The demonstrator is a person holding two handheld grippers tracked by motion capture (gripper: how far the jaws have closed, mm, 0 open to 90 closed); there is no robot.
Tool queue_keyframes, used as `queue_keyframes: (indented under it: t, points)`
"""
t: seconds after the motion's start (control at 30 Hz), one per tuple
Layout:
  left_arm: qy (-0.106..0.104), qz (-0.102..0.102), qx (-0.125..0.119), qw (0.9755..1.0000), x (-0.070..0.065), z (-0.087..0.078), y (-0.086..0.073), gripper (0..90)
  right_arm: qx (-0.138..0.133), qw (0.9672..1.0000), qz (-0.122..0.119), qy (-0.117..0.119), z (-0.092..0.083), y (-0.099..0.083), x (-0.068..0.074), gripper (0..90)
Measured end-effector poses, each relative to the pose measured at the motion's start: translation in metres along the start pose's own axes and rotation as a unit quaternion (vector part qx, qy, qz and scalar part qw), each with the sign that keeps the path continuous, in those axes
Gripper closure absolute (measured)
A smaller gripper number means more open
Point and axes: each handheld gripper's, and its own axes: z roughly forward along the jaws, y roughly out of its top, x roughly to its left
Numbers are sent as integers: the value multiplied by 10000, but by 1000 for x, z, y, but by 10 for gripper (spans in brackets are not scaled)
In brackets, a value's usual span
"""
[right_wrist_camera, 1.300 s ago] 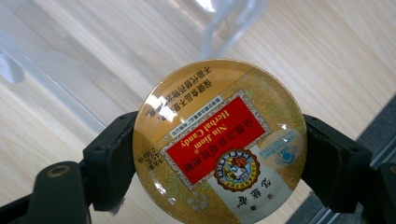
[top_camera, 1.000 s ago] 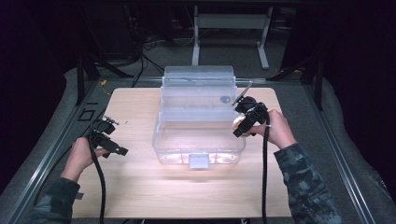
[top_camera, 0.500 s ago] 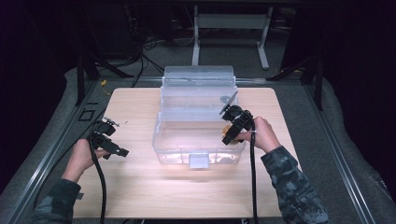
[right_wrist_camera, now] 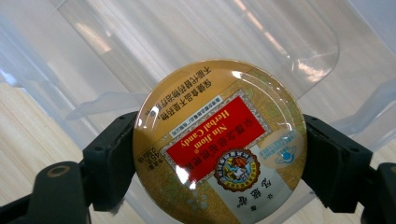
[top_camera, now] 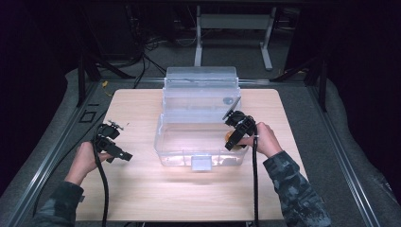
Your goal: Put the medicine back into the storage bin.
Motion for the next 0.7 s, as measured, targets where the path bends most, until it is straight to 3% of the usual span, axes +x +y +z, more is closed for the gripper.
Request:
queue_keyframes:
  t: [0.47,0.53,0.7]
  points:
    - [5,-37,-36,10000,1,-2,-2,1,172,9998,40,16,11,-3,1,190]
    - [11,-48,-49,10000,2,-2,-2,1,38,10000,62,-14,6,-3,2,146]
    - [31,-34,-68,10000,1,-4,-1,1,-193,9998,45,-59,-5,-5,3,140]
